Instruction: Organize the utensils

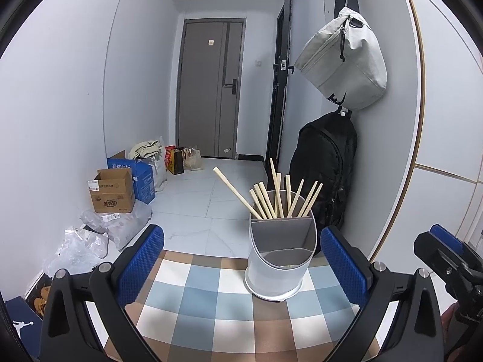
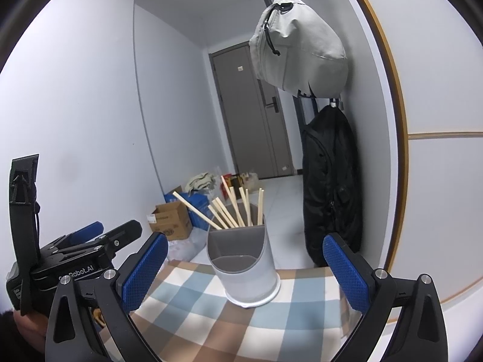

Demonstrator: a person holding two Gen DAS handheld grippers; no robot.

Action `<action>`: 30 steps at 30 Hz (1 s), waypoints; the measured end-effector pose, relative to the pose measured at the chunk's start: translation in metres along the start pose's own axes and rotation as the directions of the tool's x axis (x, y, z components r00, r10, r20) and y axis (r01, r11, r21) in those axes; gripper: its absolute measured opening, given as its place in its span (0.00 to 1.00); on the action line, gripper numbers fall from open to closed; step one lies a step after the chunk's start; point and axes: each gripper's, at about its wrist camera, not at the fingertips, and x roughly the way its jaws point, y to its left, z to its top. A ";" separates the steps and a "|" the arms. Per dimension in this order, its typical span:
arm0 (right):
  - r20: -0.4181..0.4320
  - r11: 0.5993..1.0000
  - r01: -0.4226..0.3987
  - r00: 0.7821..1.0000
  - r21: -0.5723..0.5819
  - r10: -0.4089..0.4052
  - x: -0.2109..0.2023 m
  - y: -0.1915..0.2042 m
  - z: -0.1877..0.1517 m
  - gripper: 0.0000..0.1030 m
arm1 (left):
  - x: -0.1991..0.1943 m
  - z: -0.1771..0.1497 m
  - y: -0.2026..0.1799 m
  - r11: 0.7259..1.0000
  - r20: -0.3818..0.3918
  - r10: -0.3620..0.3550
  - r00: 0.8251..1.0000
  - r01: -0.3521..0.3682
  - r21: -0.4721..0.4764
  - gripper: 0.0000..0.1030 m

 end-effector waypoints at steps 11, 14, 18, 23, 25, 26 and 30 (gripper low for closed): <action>0.001 1.000 0.000 1.000 0.000 0.000 0.000 -0.001 0.001 1.00 | 0.000 0.001 0.000 1.000 0.000 0.002 1.000 -0.002 0.000 0.98; 0.002 1.000 0.005 1.000 0.000 -0.005 0.000 0.000 0.000 1.00 | 0.001 0.000 -0.001 1.000 -0.004 -0.005 1.000 0.005 0.003 0.98; 0.003 1.000 0.005 1.000 0.005 -0.005 -0.001 -0.001 0.001 1.00 | 0.002 -0.001 -0.002 1.000 -0.007 -0.010 1.000 0.010 0.005 0.98; 0.000 1.000 0.003 1.000 0.005 -0.003 0.000 -0.002 0.002 1.00 | 0.003 -0.002 -0.003 1.000 -0.014 -0.024 1.000 0.024 0.003 0.98; 0.002 1.000 0.002 1.000 0.006 -0.002 0.000 -0.002 0.002 1.00 | 0.003 -0.002 -0.003 1.000 -0.012 -0.028 1.000 0.028 0.003 0.98; 0.002 1.000 0.002 1.000 0.006 -0.002 0.000 -0.002 0.002 1.00 | 0.003 -0.001 -0.003 1.000 -0.012 -0.028 1.000 0.029 0.002 0.98; 0.001 1.000 0.000 1.000 0.007 0.000 0.001 -0.001 0.002 1.00 | 0.005 -0.001 -0.003 1.000 -0.017 -0.021 1.000 0.021 -0.002 0.98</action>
